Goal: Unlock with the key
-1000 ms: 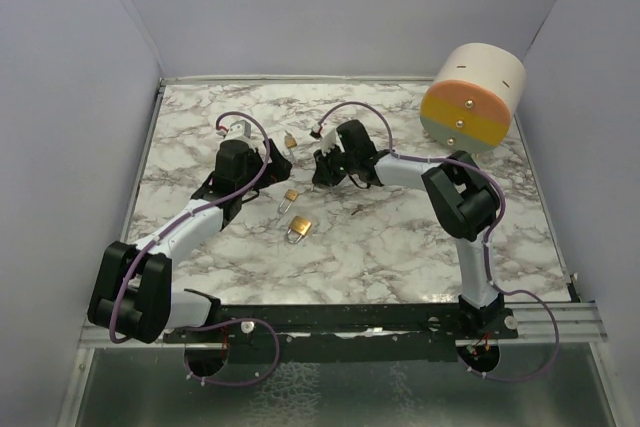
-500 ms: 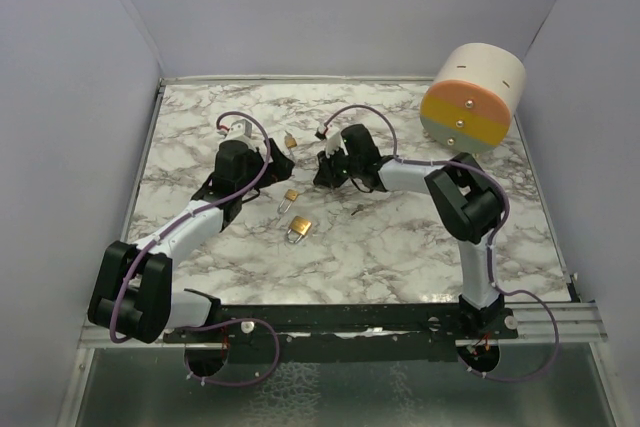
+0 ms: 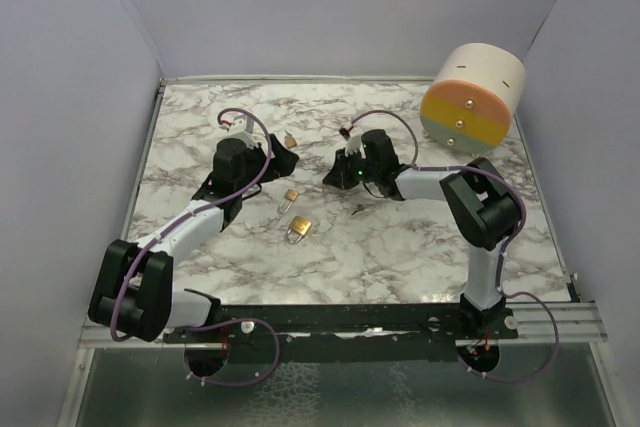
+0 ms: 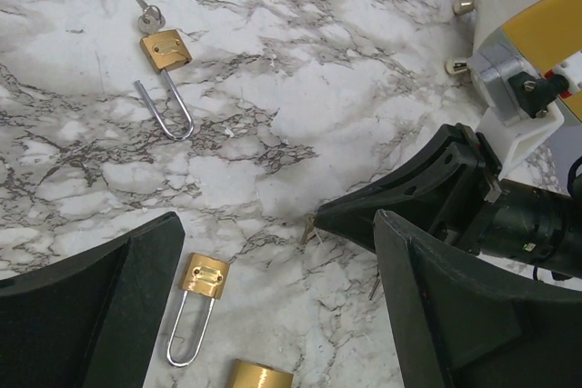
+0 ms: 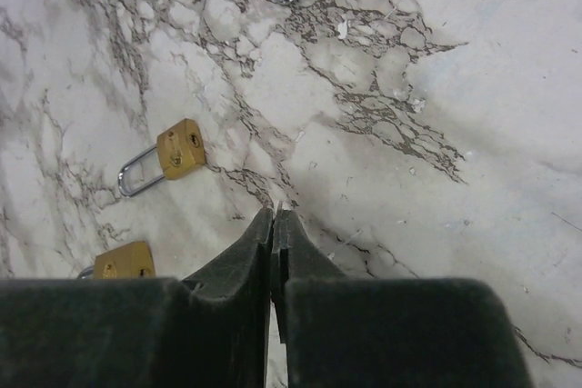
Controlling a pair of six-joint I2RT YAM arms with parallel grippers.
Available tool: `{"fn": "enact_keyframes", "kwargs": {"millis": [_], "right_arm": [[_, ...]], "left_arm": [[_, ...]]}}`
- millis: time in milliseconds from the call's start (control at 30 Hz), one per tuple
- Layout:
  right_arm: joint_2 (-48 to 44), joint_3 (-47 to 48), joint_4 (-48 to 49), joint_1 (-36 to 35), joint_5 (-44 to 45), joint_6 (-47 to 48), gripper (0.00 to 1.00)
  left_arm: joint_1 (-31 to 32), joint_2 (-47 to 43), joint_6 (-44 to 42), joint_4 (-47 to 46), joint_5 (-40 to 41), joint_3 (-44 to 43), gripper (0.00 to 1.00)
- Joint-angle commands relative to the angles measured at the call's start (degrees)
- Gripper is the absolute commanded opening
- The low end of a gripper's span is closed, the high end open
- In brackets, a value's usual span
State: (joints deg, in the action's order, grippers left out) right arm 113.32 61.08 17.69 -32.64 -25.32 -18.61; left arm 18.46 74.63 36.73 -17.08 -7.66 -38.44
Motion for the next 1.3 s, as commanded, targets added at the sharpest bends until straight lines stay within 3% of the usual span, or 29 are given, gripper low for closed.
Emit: {"fn": "enact_keyframes", "kwargs": {"millis": [0, 367, 600, 933, 1033, 1267], "right_arm": [[-4.6, -2.4, 7.0, 0.8, -0.4, -5.7, 0.01], [-9.9, -7.2, 15.2, 4.5, -2.7, -15.8, 0.01], [-13.2, -10.3, 22.4, 7.6, -6.1, -22.7, 0.01], [-18.0, -12.9, 27.8, 9.7, -8.4, -29.3, 0.01], [-18.8, -13.5, 28.8, 9.8, -8.7, -30.6, 0.01], [-19.9, -14.1, 29.5, 10.0, -9.6, -32.6, 0.01]], "left_arm": [[0.3, 1.5, 0.6, -4.5, -3.4, -0.2, 0.87], [1.9, 4.3, 0.8, -8.4, -4.2, -0.2, 0.84], [3.6, 5.5, 1.9, -16.7, -6.2, 1.9, 0.8], [4.1, 10.5, 9.0, -36.0, -11.3, 5.1, 0.76], [4.3, 13.3, 12.1, -44.9, -13.1, 6.1, 0.66], [5.1, 19.4, 15.8, -62.5, -17.9, 6.9, 0.55]]}}
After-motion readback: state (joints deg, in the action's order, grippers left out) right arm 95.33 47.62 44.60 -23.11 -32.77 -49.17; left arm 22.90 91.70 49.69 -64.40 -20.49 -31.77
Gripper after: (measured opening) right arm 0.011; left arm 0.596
